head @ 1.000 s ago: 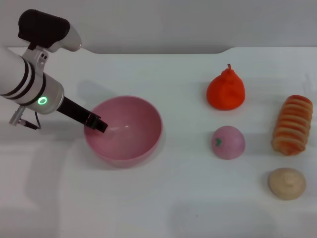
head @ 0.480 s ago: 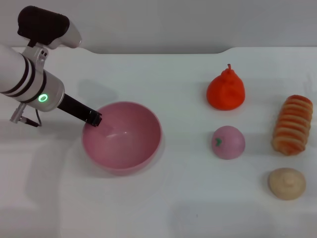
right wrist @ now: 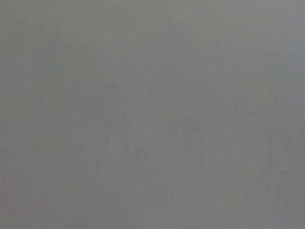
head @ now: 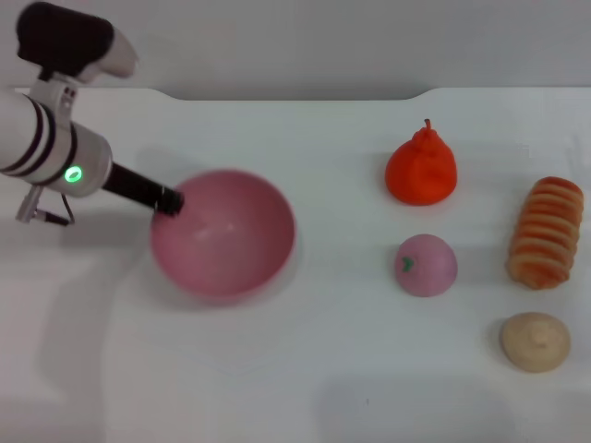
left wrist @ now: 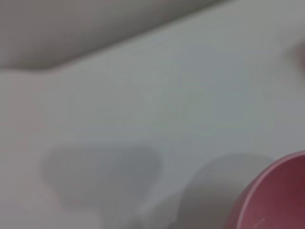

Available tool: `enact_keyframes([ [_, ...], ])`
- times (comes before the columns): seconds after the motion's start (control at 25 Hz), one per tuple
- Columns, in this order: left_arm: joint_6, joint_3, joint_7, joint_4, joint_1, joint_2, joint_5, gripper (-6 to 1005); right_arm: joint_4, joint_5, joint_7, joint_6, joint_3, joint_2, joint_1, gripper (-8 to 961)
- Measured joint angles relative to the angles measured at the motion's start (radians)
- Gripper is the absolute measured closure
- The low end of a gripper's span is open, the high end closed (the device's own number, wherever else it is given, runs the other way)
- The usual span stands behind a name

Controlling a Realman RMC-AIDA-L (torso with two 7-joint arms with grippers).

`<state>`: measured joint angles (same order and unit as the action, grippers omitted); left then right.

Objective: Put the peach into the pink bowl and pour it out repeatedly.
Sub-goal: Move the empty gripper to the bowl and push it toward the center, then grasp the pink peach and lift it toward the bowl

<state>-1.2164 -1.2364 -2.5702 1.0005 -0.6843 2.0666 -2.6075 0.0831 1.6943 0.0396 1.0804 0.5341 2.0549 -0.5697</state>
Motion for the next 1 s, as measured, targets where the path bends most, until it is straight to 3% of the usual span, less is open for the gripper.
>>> enact_keyframes([
  [0.08, 0.086, -0.01, 0.0, 0.058, 0.053, 0.0, 0.061, 954, -0.001, 0.043, -0.142, 0.021, -0.015, -0.018, -0.003, 397],
  [0.32, 0.17, -0.006, 0.01, 0.095, 0.108, -0.007, 0.177, 954, -0.075, 0.385, -0.767, 0.205, -0.09, -0.1, -0.045, 398],
  [0.48, 0.164, 0.002, 0.011, 0.102, 0.115, -0.008, 0.185, 954, -0.278, 0.555, -1.113, 0.41, -0.231, -0.114, -0.138, 398],
  [0.6, 0.161, 0.002, 0.012, 0.102, 0.116, -0.01, 0.185, 954, -0.498, 0.568, -1.305, 0.564, -0.411, -0.091, -0.199, 399],
  [0.76, 0.161, 0.002, 0.023, 0.103, 0.118, -0.011, 0.185, 954, -0.929, 0.544, -1.516, 0.651, -0.666, 0.009, -0.221, 399],
  [0.8, 0.162, 0.001, 0.026, 0.103, 0.116, -0.011, 0.185, 954, -1.005, 0.54, -1.558, 0.651, -0.731, 0.02, -0.213, 399],
  [0.84, 0.164, 0.001, 0.027, 0.103, 0.115, -0.011, 0.185, 954, -1.105, 0.537, -1.634, 0.648, -0.833, 0.027, -0.196, 399],
  [1.0, 0.17, 0.005, 0.028, 0.113, 0.116, -0.012, 0.186, 954, -1.37, 0.553, -1.891, 0.638, -1.129, 0.019, -0.123, 400],
])
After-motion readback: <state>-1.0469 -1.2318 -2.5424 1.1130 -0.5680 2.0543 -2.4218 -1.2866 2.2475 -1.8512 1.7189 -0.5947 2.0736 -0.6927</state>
